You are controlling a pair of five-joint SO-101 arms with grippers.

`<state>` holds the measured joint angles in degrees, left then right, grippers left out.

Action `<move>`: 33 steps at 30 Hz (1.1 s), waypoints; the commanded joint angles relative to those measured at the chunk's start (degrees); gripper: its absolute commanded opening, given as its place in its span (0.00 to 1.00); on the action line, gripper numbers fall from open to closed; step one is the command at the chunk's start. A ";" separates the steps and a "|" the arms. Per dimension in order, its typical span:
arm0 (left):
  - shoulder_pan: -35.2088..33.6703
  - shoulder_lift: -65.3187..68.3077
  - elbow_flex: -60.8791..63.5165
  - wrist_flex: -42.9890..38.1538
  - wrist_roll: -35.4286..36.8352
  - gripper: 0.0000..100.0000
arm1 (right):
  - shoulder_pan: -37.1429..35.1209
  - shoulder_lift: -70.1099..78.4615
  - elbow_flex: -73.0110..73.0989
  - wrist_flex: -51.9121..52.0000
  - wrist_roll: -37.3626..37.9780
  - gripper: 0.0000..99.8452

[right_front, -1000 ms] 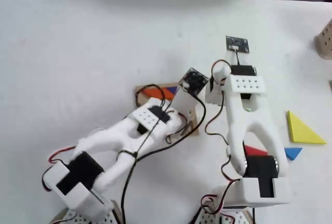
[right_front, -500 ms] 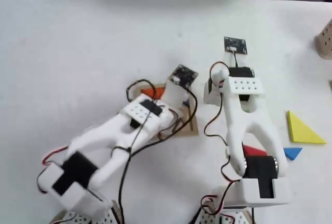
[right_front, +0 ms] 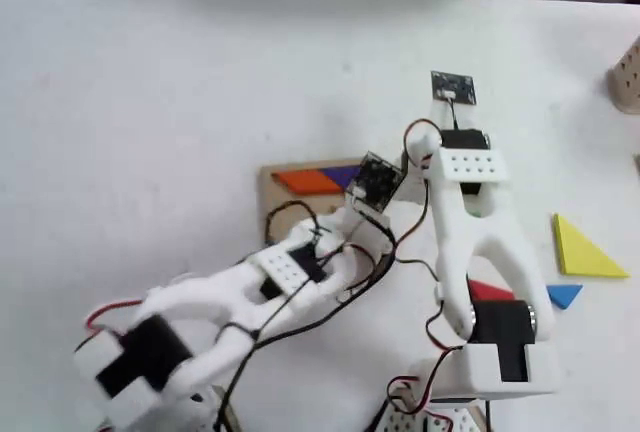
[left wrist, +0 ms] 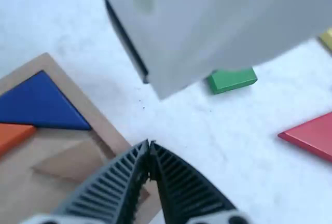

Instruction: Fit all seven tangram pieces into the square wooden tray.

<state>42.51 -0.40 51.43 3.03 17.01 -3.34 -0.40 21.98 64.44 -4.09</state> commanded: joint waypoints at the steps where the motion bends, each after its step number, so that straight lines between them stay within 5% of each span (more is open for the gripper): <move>1: -0.92 5.32 -7.91 2.73 2.11 0.02 | -0.04 -2.86 -0.35 -0.66 0.26 0.03; 7: -3.38 5.85 -12.13 18.29 2.29 0.02 | 0.04 -2.86 -0.26 -1.27 0.26 0.03; 18: -7.52 3.65 -12.40 32.44 2.46 0.02 | 0.04 -2.86 0.97 -3.47 0.26 0.03; 25: -17.45 1.71 -12.92 32.00 2.46 0.02 | 0.04 -2.86 0.97 -3.56 0.26 0.03; 33: -19.03 1.36 -12.92 28.57 2.55 0.02 | 0.04 -2.86 0.97 -3.56 0.26 0.03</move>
<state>24.22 3.56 40.09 33.27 17.89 -3.43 -0.40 23.47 61.71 -4.09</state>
